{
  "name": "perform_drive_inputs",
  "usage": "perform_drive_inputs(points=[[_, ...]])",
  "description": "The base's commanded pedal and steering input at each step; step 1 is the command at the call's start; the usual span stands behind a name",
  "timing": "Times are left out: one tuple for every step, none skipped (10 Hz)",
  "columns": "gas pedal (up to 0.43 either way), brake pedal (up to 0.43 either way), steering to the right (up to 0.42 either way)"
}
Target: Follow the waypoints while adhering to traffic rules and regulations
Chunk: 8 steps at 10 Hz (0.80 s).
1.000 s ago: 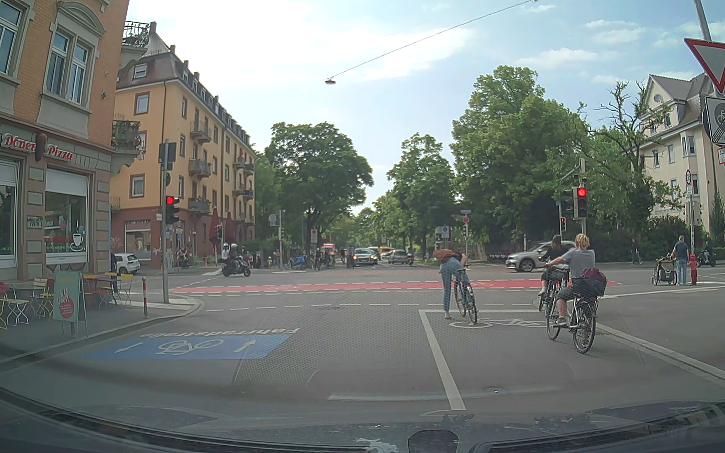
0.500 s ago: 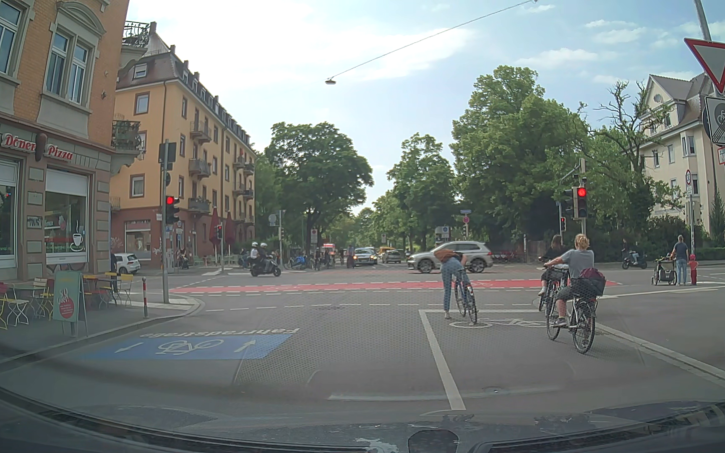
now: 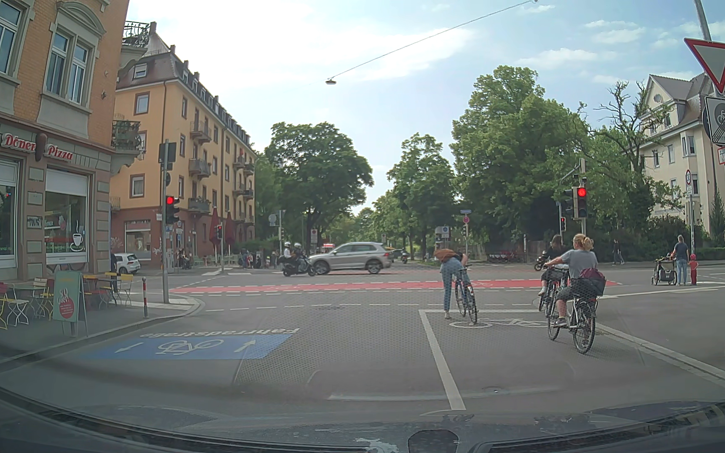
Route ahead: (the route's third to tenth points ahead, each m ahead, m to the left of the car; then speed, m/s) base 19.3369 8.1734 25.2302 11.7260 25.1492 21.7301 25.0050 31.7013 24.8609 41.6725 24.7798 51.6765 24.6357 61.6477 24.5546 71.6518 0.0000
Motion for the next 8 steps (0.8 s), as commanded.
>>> perform_drive_inputs(points=[[0.0, 0.287, -0.014], [0.0, 0.287, -0.014], [0.0, 0.287, -0.014], [0.0, 0.287, -0.014], [0.0, 0.287, -0.014], [0.0, 0.287, -0.014], [0.0, 0.293, -0.014], [0.0, 0.287, -0.014]])
